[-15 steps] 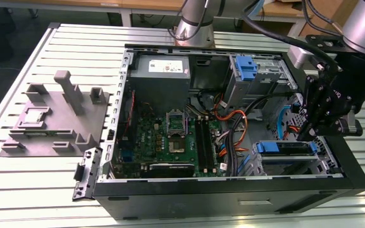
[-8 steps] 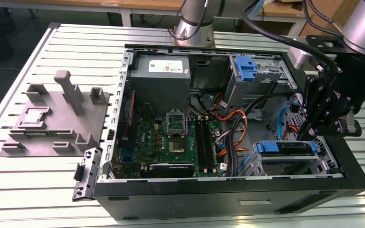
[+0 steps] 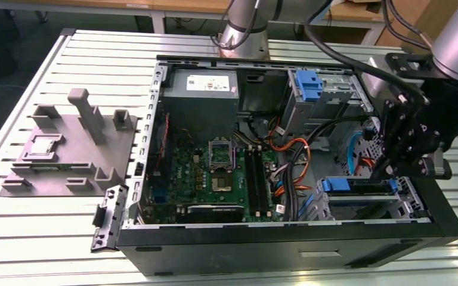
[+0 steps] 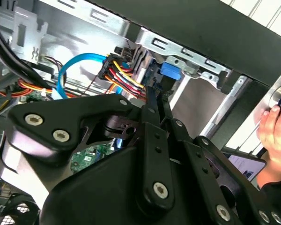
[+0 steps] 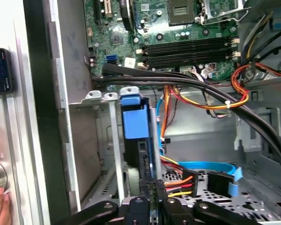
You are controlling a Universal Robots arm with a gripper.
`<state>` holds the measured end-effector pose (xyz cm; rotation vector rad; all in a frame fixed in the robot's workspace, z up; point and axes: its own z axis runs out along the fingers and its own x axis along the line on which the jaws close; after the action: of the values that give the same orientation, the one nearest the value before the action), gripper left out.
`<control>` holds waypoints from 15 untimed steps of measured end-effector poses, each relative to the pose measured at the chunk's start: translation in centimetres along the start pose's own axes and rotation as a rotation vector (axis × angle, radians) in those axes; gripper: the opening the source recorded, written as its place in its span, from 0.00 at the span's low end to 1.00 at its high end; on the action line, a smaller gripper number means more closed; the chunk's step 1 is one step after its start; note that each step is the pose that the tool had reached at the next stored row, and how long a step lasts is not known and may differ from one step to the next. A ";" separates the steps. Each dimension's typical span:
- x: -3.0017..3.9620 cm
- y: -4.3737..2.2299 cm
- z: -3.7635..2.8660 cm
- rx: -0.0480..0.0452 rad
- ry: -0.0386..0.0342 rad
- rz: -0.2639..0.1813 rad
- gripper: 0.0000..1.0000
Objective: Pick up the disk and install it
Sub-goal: 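Insert the first disk wire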
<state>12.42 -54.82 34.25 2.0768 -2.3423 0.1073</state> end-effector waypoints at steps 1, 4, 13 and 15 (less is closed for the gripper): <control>0.11 -0.01 0.13 0.0000 -0.0005 -0.002 0.17; 0.21 0.01 0.42 0.0005 -0.0040 -0.016 0.17; 0.21 0.07 0.66 0.0011 -0.0097 -0.038 0.17; 0.20 0.07 0.70 0.0010 -0.0108 -0.038 0.17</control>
<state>12.35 -55.05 33.56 2.1270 -2.3073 0.0972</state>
